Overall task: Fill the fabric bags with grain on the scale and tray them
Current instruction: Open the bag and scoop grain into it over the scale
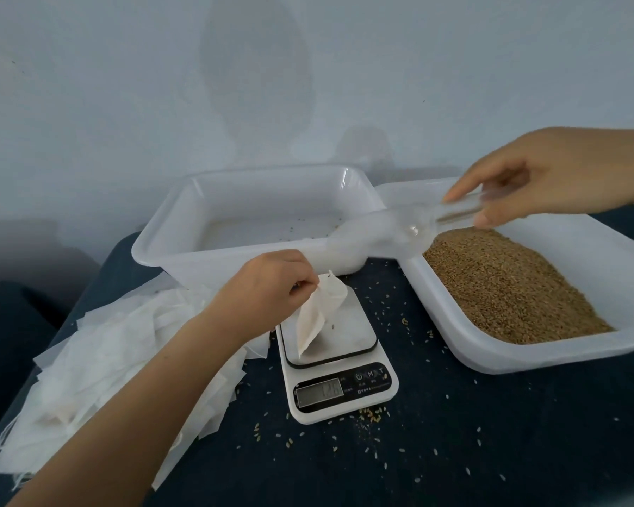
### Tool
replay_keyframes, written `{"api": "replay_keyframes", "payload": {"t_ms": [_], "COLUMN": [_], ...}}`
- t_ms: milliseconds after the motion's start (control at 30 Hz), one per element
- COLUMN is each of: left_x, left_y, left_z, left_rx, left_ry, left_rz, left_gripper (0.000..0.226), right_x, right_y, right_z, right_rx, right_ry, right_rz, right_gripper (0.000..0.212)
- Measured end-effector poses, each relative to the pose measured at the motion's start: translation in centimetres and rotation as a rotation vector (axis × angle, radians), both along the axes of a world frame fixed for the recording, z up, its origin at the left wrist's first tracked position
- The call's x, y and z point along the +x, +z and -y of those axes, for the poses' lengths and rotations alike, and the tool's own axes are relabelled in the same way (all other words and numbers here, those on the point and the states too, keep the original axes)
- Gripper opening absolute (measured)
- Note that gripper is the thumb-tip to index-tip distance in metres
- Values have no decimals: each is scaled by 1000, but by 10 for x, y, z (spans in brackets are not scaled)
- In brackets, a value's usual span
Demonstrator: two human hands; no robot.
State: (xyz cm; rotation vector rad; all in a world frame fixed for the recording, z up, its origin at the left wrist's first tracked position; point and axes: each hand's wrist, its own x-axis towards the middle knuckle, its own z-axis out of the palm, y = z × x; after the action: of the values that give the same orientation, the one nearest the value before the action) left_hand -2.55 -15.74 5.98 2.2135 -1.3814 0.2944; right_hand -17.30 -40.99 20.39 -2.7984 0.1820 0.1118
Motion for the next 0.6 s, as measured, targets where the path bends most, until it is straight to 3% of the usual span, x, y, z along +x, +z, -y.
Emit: {"api": "replay_keyframes", "payload": {"t_ms": [267, 400, 500, 600], "left_x": [0, -2, -3, -4], "left_y": [-6, -13, -13, -12], "left_z": [15, 20, 21, 21], "left_rx": [70, 95, 117, 115], "left_ry": [6, 4, 1, 9], "left_rz": [8, -3, -11, -16], "left_gripper": [13, 16, 20, 24], "right_x": [-39, -47, -38, -28], "right_y": [-39, -51, -55, -63], "right_z": [74, 97, 87, 71], "right_rx": [170, 33, -62, -98], "right_ry": [-406, -536, -507, -474], "right_rz": [206, 14, -204, -251], "right_gripper": [48, 26, 16, 6]}}
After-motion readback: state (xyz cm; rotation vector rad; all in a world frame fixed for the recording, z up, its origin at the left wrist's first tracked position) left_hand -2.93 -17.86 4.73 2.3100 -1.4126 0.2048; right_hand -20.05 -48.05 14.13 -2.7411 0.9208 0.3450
